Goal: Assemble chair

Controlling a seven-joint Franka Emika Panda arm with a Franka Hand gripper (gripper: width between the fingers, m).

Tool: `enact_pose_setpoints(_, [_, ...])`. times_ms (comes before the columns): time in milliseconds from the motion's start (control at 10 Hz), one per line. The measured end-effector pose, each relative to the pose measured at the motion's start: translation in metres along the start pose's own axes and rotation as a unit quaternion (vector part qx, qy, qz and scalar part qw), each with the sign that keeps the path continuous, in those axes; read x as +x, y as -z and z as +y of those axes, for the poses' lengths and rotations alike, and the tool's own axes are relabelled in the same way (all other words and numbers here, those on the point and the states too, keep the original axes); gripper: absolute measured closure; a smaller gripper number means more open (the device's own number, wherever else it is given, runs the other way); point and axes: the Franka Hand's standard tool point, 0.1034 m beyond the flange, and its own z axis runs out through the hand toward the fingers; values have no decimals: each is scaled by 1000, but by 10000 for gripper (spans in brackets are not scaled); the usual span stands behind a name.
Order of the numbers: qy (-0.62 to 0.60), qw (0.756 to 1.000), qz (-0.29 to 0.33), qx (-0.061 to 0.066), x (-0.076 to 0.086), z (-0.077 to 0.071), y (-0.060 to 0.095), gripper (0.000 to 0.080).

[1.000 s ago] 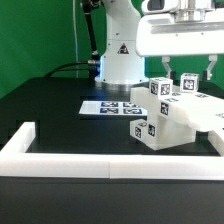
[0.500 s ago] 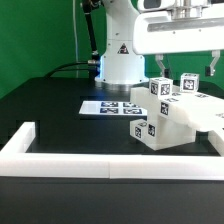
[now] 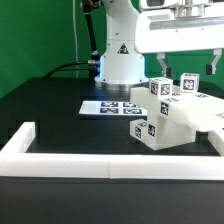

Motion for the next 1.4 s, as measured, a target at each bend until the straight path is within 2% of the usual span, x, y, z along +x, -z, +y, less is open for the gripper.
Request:
enact_pose_setpoints(200, [1,1000,-22,1,-4,-1,-1,150])
enact_pose_setpoints(400, [2,993,-118,2,-10,-2,1,150])
enact_pose_setpoints(500, [2,992,-122,0,-1,-3,1,150])
enact_pose_setpoints(700, [7,993,-121,-1,-1,-3,0,150])
enact_pose_setpoints(800, [33,993,-110,-10,4,-2,1,150])
enact_pose_setpoints(900, [66,993,-99,-12,8,-4,2,150])
enact_pose_setpoints(1200, [220,972,-87,1,13,4,2,150])
enact_pose_setpoints(1300, [229,970,-88,0,13,4,1,150])
enact_pose_setpoints(1400, [276,957,-88,1,13,6,1,150])
